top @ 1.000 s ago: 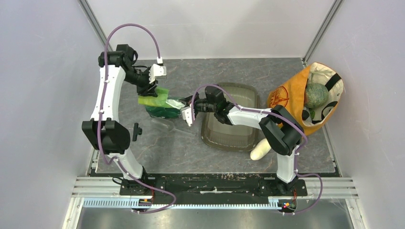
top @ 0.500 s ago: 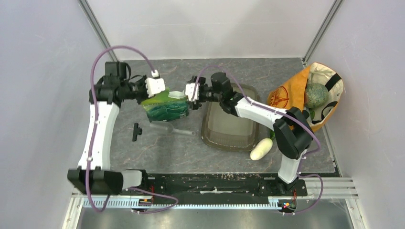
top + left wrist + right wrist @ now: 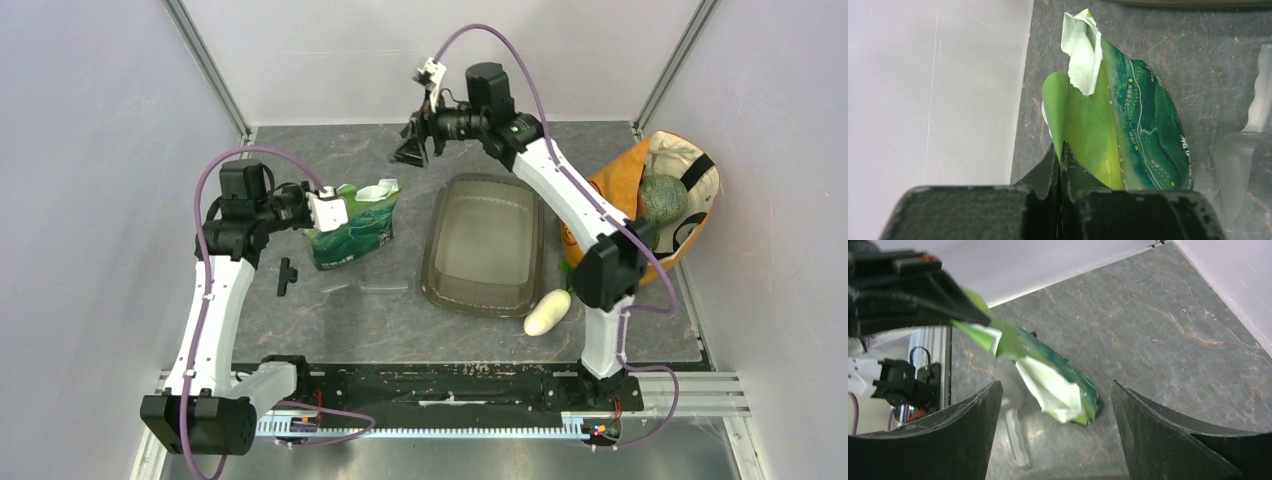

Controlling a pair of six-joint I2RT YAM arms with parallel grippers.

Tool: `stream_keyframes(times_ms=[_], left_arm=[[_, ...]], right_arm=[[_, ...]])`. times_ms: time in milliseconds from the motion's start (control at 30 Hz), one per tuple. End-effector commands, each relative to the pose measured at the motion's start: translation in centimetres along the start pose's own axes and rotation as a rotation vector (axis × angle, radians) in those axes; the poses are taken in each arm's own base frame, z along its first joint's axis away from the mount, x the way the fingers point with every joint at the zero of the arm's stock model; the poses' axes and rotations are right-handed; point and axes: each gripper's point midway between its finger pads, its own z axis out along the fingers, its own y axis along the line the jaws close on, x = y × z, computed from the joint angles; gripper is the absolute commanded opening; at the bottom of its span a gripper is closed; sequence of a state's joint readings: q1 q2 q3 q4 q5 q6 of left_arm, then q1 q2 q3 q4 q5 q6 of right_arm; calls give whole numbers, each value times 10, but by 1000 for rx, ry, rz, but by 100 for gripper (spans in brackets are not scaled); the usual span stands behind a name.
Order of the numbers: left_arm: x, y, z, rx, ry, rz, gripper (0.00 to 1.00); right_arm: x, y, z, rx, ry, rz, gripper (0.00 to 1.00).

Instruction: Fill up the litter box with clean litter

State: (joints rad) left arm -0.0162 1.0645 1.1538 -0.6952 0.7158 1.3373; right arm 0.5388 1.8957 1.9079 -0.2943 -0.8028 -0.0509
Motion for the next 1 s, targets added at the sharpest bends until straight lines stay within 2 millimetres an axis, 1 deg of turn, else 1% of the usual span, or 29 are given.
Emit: stream_keyframes(times_ms=[0, 100, 233, 300, 400, 467, 567, 633, 733, 800, 867, 900, 967], left_arm=[[-20, 17, -2, -49, -79, 164, 2], [-25, 21, -4, -64, -91, 197, 2], [-27, 22, -6, -75, -91, 222, 2], [-27, 22, -7, -76, -91, 238, 2], [-28, 22, -8, -80, -90, 244, 2], [-27, 22, -8, -80, -88, 245, 2], [-28, 22, -8, -82, -88, 250, 2], [-28, 22, -9, -82, -88, 256, 2], [-28, 23, -9, -82, -90, 264, 2], [-29, 23, -9, -83, -91, 269, 2], [-29, 24, -9, -84, -91, 275, 2], [-29, 23, -9, -83, -91, 275, 2], [-30, 24, -10, -86, -93, 280, 2]], right_arm=[[39, -2, 24, -4, 201, 248, 85], [56, -12, 30, 24, 266, 179, 82], [77, -14, 34, 27, 329, 77, 77], [83, -17, 38, 38, 346, 77, 75], [88, -26, 42, 77, 350, 111, 69], [89, -27, 44, 93, 345, 144, 69], [84, -24, 46, 93, 321, 194, 69], [73, -16, 48, 58, 282, 213, 75], [55, -3, 49, 3, 229, 228, 79], [42, 2, 48, -12, 194, 224, 84], [35, -2, 49, 3, 171, 205, 87], [35, -6, 51, 15, 167, 198, 89], [39, -14, 55, 34, 172, 192, 89]])
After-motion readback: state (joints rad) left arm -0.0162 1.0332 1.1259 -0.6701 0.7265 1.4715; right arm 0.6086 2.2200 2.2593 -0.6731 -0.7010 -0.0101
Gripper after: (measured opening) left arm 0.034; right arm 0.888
